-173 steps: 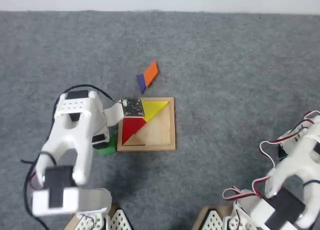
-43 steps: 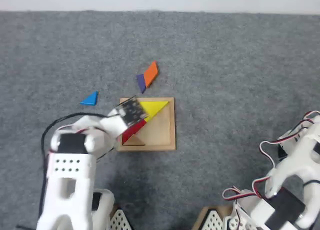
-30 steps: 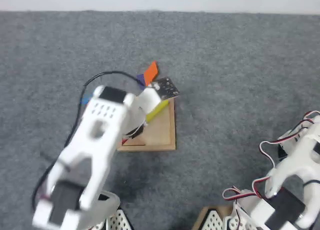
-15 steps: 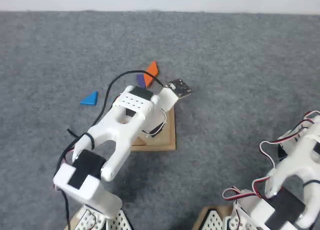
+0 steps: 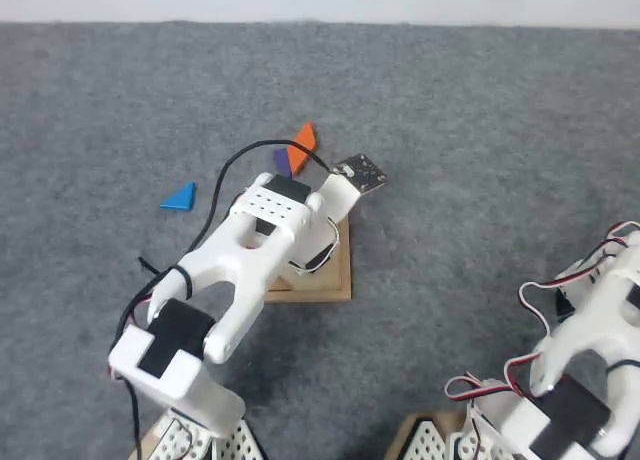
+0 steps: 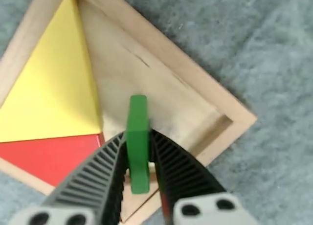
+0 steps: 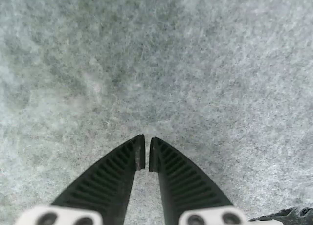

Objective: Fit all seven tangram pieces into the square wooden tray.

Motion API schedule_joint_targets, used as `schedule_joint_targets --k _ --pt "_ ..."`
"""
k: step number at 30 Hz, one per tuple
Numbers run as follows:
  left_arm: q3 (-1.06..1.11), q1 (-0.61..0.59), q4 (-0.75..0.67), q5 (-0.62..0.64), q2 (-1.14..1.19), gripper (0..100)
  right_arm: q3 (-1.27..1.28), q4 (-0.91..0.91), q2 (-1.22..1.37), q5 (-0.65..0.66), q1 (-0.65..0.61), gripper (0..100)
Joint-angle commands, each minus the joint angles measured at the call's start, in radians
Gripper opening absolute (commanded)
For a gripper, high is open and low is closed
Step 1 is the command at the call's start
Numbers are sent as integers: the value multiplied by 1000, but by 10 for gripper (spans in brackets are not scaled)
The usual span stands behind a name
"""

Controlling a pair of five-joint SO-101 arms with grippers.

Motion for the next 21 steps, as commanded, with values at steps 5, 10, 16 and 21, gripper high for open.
schedule_joint_targets --k 5,10,16,21 --pt "-12 -28 -3 11 -6 200 -44 -13 -48 14 -18 32" --pt "-51 -69 -6 6 -14 200 -43 -13 -48 14 -18 32" --pt "-84 -91 -12 5 -14 200 -43 -13 -48 14 -18 32" --pt "-122 -120 -9 8 -14 199 -43 -13 -48 14 -18 32"
